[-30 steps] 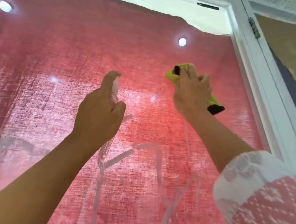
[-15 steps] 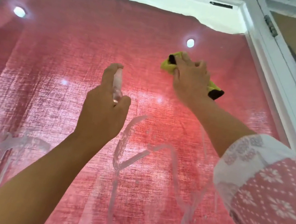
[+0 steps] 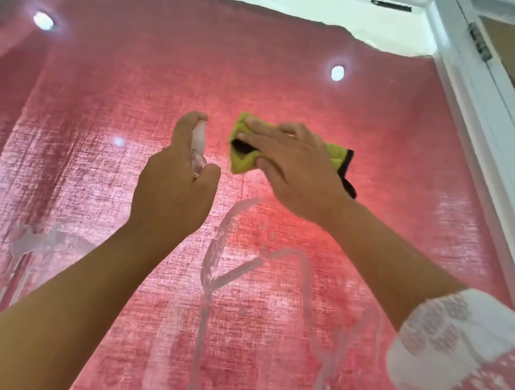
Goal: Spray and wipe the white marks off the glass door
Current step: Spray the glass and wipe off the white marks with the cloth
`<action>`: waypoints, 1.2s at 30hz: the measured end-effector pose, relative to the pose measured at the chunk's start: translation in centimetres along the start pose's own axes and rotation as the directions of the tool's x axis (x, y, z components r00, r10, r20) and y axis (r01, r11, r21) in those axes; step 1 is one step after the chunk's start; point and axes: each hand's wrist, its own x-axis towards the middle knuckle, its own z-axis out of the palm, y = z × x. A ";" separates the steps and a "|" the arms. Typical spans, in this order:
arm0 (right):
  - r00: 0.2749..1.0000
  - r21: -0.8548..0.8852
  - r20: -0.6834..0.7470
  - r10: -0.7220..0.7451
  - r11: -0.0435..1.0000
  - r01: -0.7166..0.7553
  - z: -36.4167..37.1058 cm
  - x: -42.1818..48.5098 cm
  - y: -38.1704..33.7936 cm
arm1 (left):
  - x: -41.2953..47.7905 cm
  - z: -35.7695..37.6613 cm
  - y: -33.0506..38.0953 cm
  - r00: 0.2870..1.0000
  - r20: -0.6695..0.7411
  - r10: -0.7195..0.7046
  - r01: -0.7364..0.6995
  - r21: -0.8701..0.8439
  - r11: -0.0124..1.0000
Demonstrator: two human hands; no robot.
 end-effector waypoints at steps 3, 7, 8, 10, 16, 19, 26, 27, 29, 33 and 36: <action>0.976 -0.096 -0.028 0.218 0.971 -0.220 -1.0 -0.7 2.1 | 0.0 -0.2 0.0 0.999 0.037 0.000 0.000 0.004 1.000; 0.899 -0.249 -0.060 0.433 0.866 -0.434 0.0 1.8 0.3 | -0.4 -0.5 0.0 0.999 0.044 0.027 -0.027 0.000 1.000; 0.911 -0.259 -0.057 0.408 0.875 -0.408 0.4 1.9 -0.7 | -0.6 -0.6 0.2 0.999 0.029 0.026 -0.026 -0.002 1.000; 0.962 -0.241 -0.026 0.273 0.932 -0.271 1.1 1.0 -2.0 | -1.0 -0.5 0.6 1.000 0.007 0.025 -0.025 -0.005 1.000; 1.000 -0.092 -0.014 0.010 0.996 -0.012 -0.8 -5.4 0.5 | -2.4 0.9 2.9 0.997 0.046 0.066 -0.067 0.002 0.998; 0.994 -0.112 -0.050 0.095 0.989 -0.100 -1.9 -6.8 3.3 | -2.7 1.8 3.8 0.996 0.064 0.056 -0.054 -0.030 0.998; 0.954 -0.161 -0.059 0.293 0.940 -0.299 -1.7 -4.9 3.4 | -3.1 5.0 6.0 0.998 0.052 0.042 -0.038 -0.067 0.997; 0.978 -0.139 -0.046 0.203 0.968 -0.207 -1.9 -5.8 3.6 | -3.0 5.5 6.4 0.999 0.037 0.036 -0.033 -0.077 0.996; 0.999 -0.122 -0.022 0.047 0.991 -0.050 -2.5 -7.7 4.7 | -2.7 6.5 7.3 1.000 0.002 0.026 -0.026 -0.108 0.994; 0.994 -0.124 0.057 -0.090 0.988 0.096 -3.2 -8.6 6.9 | -2.3 8.7 9.1 1.000 -0.014 0.021 -0.023 -0.154 0.988; 1.000 -0.128 0.009 0.026 0.991 -0.025 -3.9 -7.2 8.5 | -2.3 10.3 10.2 1.000 0.000 0.017 -0.017 -0.162 0.987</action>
